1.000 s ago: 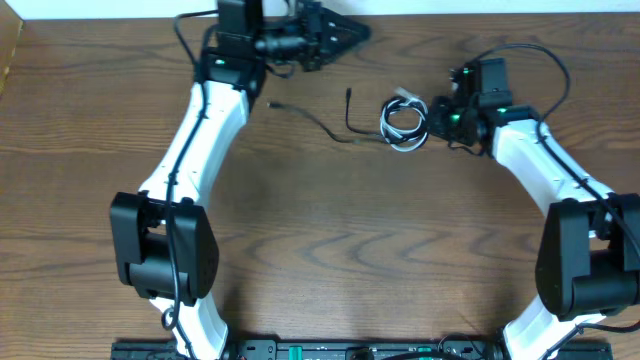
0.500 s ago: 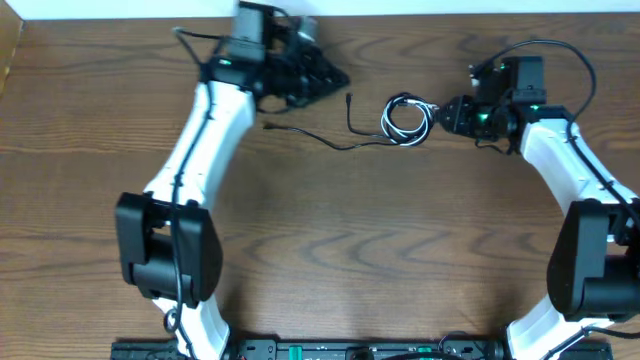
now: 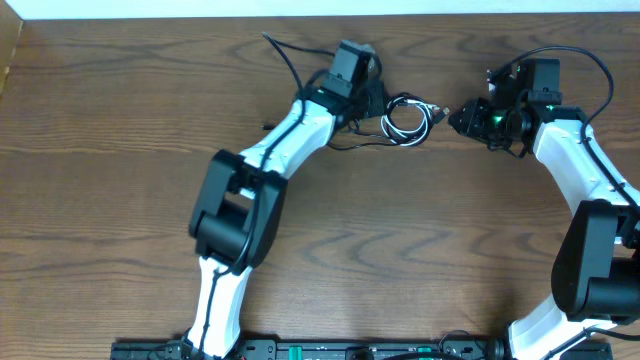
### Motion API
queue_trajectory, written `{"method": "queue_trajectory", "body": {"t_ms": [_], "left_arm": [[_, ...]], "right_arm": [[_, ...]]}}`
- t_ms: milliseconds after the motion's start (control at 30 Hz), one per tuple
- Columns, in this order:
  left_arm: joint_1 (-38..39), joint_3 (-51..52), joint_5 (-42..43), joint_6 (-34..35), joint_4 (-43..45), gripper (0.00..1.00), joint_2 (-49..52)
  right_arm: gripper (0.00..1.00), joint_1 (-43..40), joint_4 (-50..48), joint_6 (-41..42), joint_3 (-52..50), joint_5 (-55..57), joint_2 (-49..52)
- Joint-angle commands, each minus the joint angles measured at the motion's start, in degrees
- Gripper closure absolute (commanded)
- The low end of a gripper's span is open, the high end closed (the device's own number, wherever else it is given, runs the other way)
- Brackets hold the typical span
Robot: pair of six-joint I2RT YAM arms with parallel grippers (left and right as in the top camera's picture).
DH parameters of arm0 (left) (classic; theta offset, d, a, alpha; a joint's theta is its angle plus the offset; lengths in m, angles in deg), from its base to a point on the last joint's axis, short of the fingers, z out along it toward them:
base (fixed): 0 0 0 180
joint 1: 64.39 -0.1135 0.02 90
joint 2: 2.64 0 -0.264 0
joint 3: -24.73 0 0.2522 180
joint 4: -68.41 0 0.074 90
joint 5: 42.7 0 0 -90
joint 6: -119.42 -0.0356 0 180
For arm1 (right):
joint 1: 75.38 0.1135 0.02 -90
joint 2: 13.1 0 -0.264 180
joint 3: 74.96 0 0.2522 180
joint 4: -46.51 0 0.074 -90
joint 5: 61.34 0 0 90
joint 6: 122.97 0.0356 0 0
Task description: Untangle cables
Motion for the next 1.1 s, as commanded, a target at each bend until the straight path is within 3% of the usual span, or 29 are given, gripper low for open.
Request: {"method": "queue_trajectory", "body": {"t_ms": [0, 300, 600, 800, 1067], "left_arm": [[1.0, 0.3, -3.0, 6.1, 2.3, 0.63, 2.8], [3.5, 0.3, -3.2, 7.8, 3.7, 0.64, 6.9], [4.2, 0.3, -7.7, 6.7, -3.6, 0.92, 6.9], [4.1, 0.3, -2.9, -1.2, -4.6, 0.93, 2.5], [4.0, 0.3, 4.1, -10.4, -10.8, 0.93, -10.8]], "right_arm": [[0.6, 0.5, 0.7, -0.5, 0.1, 0.5, -1.5], [0.6, 1.0, 1.4, -0.5, 0.1, 0.7, -1.5], [0.6, 4.4, 2.1, -2.4, 0.1, 0.7, -1.5], [0.6, 6.0, 1.3, -2.7, 0.1, -2.0, -1.5], [0.59, 5.7, -5.1, -6.1, 0.1, -20.0, -5.3]]}}
